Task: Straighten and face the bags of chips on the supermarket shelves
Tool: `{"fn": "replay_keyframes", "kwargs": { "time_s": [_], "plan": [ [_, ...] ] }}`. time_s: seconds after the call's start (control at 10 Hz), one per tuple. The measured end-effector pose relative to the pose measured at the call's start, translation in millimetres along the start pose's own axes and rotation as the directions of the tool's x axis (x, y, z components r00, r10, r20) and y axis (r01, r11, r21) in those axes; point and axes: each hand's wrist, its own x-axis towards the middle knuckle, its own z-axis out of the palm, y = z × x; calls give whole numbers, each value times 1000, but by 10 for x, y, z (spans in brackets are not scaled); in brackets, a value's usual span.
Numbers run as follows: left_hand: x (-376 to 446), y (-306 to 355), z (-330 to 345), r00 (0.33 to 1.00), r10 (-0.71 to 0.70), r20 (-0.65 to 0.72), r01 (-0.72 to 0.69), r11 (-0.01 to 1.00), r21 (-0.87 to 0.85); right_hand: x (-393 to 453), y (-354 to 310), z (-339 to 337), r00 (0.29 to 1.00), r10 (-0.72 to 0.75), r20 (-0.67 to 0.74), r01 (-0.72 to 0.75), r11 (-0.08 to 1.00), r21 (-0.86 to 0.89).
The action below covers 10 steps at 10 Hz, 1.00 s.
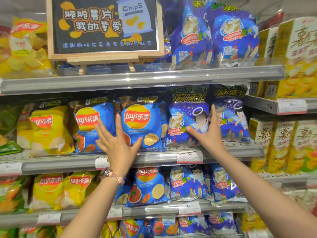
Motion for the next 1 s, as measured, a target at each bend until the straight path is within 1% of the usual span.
{"fn": "replay_keyframes", "kwargs": {
  "time_s": [0.1, 0.2, 0.3, 0.4, 0.6, 0.7, 0.8, 0.9, 1.0],
  "plan": [
    [-55, 106, 32, 973, 220, 68, -222, 974, 34, -158, -51, 45, 978, -208, -25, 198, 958, -207],
    [-51, 151, 88, 949, 215, 230, -242, 966, 94, -212, -79, 121, 960, -277, 40, 274, 900, -339],
    [-31, 111, 139, 933, 189, 307, -231, 967, 106, -210, -69, 185, 969, -220, 111, 246, 855, -456],
    [-2, 76, 153, 922, 192, 336, -230, 970, 76, -208, -80, 212, 974, -186, 129, 226, 836, -499],
    [45, 98, 102, 906, 179, 384, -236, 966, 106, -234, -202, 156, 978, -116, 173, 194, 811, -551],
    [18, 127, 19, 910, 208, 358, -250, 965, 76, -254, -313, 103, 977, -103, 188, 194, 798, -571],
    [-6, 156, -110, 927, 240, 290, -239, 970, -40, -336, -411, 34, 980, -114, 166, 190, 797, -574],
    [-62, 173, -277, 939, 296, 173, -243, 931, -272, -550, -449, -62, 981, -178, 80, 195, 885, -422],
    [-206, 173, -480, 948, 281, 149, -194, 883, -428, -822, -488, -188, 991, -132, 37, 137, 968, -210]
  ]
}}
